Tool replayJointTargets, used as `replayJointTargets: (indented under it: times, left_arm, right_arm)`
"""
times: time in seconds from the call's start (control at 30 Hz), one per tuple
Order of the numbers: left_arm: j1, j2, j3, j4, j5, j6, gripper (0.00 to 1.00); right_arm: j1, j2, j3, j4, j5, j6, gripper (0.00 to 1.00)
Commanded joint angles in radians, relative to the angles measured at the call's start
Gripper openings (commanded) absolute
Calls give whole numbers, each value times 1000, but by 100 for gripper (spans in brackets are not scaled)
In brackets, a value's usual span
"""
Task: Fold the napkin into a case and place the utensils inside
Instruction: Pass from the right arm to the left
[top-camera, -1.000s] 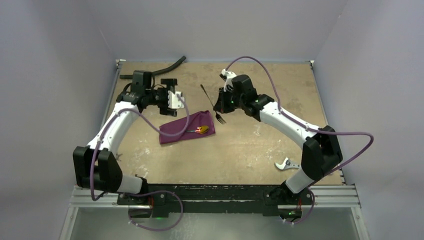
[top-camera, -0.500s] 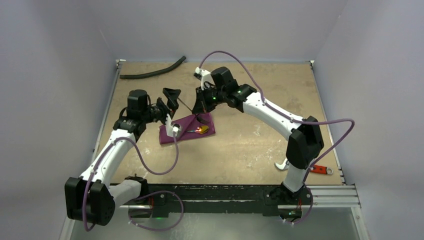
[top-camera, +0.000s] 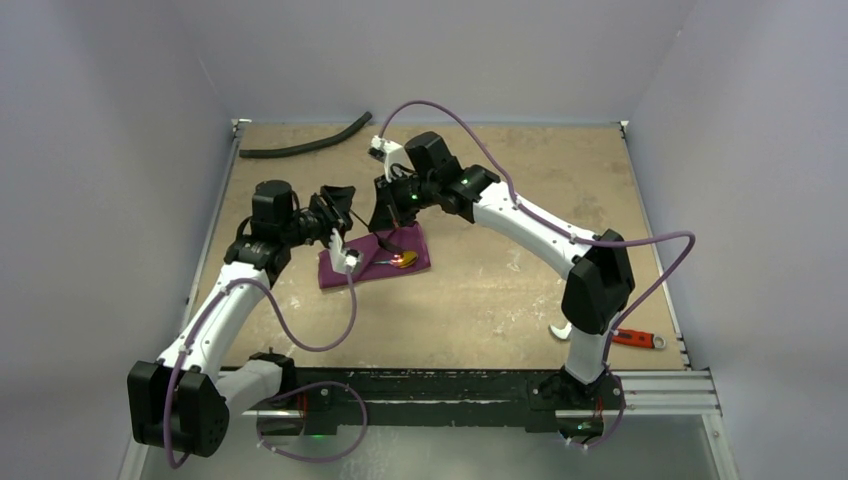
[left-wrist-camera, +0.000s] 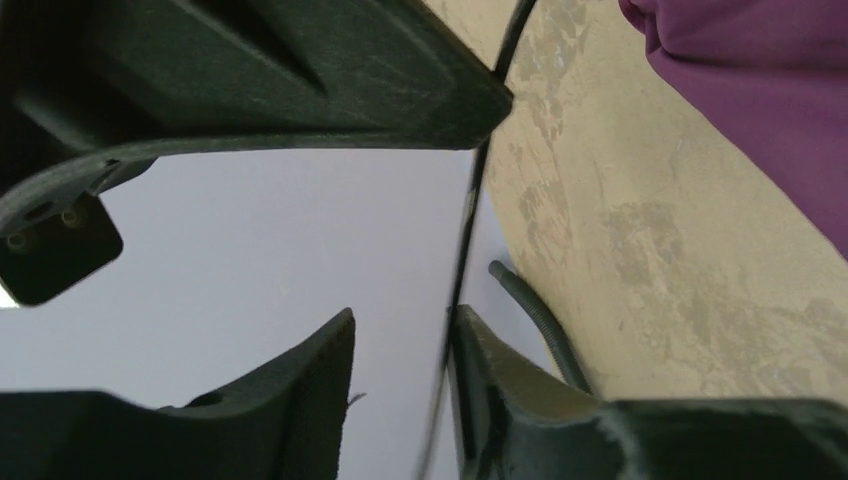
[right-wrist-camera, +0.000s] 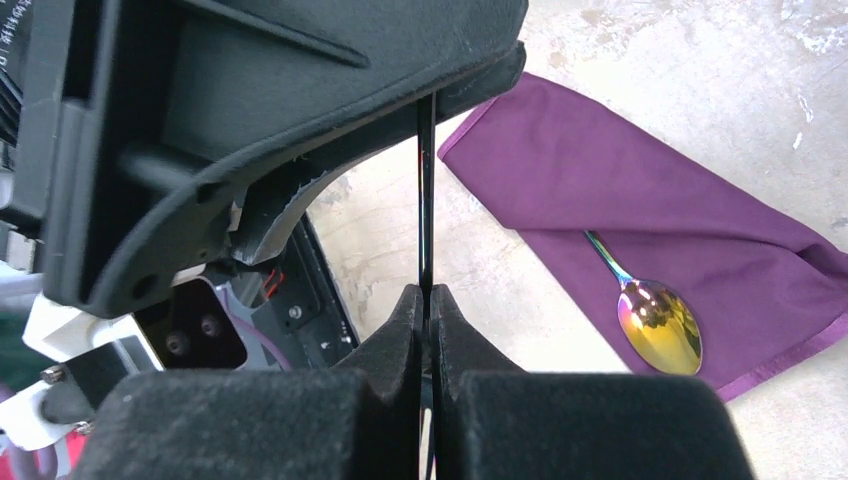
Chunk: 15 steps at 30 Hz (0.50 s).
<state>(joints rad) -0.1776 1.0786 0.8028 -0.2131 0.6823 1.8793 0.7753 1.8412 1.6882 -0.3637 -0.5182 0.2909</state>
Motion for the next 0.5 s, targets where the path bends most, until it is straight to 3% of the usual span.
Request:
replayJointTargets:
  times: [0.0, 0.07, 0.2, 0.23, 0.3, 0.43, 0.47]
  left_arm:
    - [-2, 2, -5, 11, -20, -6, 30]
    - [-2, 4, -8, 33, -37, -28, 21]
    - [-4, 2, -13, 60, -65, -70, 14]
    - [-7, -2, -18, 92, -71, -110, 0]
    - [-19, -10, -29, 147, -102, -146, 0]
    - [-30, -18, -57, 246, -199, -169, 0]
    - [-32, -16, -66, 280, -233, -182, 0]
  right_arm:
    - [4, -22, 45, 12, -44, -12, 0]
    - [4, -28, 39, 19, -52, -12, 0]
    - [4, -35, 13, 39, -61, -8, 0]
    - [5, -39, 8, 40, -62, -8, 0]
    - [2, -46, -11, 42, -79, 29, 0]
    - [-8, -70, -28, 73, 62, 167, 55]
    - [-16, -81, -37, 78, 108, 218, 64]
